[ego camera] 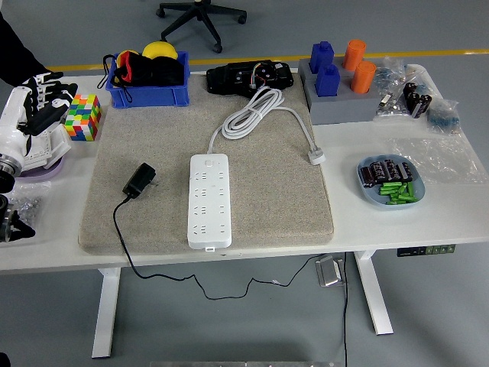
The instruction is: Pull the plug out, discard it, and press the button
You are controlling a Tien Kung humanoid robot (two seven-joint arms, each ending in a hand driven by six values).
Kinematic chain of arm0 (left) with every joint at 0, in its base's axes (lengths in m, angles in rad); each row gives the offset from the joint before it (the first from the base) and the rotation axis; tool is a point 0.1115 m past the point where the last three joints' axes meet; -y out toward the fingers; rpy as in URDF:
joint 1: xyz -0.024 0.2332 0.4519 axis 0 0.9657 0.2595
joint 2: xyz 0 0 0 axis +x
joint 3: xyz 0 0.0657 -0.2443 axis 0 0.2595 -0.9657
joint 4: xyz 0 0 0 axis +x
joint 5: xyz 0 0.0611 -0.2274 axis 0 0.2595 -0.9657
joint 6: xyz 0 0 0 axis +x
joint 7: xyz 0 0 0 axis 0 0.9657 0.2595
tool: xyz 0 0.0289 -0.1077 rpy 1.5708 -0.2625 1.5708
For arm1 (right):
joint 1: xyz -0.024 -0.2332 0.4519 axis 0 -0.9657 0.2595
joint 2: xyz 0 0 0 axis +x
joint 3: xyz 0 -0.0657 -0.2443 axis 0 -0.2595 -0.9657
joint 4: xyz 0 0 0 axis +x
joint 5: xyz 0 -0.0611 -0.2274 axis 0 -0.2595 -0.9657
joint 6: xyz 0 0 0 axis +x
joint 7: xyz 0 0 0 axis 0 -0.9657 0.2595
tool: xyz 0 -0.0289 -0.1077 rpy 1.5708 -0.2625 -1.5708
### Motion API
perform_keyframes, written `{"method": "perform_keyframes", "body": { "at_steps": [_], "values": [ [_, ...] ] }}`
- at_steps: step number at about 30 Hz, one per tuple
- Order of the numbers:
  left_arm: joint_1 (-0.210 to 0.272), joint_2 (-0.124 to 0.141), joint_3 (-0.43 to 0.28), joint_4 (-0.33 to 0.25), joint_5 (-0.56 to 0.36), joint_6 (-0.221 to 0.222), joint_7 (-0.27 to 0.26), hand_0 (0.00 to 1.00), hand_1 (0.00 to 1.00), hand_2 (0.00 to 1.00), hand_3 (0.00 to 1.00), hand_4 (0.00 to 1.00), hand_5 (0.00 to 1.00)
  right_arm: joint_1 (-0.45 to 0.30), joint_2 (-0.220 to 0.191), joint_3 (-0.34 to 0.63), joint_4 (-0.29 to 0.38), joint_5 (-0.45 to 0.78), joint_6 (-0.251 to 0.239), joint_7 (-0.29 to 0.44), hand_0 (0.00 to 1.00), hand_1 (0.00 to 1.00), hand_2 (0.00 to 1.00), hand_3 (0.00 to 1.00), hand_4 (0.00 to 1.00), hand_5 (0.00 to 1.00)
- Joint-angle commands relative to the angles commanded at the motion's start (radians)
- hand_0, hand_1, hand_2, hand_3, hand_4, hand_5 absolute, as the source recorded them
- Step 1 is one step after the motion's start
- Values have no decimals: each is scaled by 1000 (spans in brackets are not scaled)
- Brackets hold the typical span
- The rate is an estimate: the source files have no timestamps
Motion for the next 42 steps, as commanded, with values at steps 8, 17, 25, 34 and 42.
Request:
{"method": "perform_keyframes", "body": {
  "at_steps": [8, 17, 25, 34, 42],
  "values": [
    [42, 1, -3, 11, -90, -2, -17, 890, 901, 899, 874, 773, 992, -5, 2, 4, 0, -1, 0, 0, 785, 746, 742, 744, 788, 795],
    [54, -3, 2, 3, -129, 19, -60, 880, 870, 859, 859, 768, 998, -11, 9, 8, 1, -2, 1, 0, 785, 747, 742, 744, 787, 796],
    [48, -6, -1, -5, -178, 72, -157, 558, 543, 535, 844, 771, 949, -12, 9, 13, 0, -3, 1, 0, 785, 747, 743, 744, 788, 795],
    [44, -5, -5, -7, -192, 105, -203, 115, 81, 144, 773, 771, 844, -11, 11, 18, -1, -4, 1, 0, 785, 746, 743, 744, 787, 794],
    [44, -5, -9, -8, -200, 96, -216, 54, 27, 72, 760, 814, 307, -10, 12, 17, 0, -6, 2, 0, 785, 746, 743, 744, 786, 791]
  ]
}}
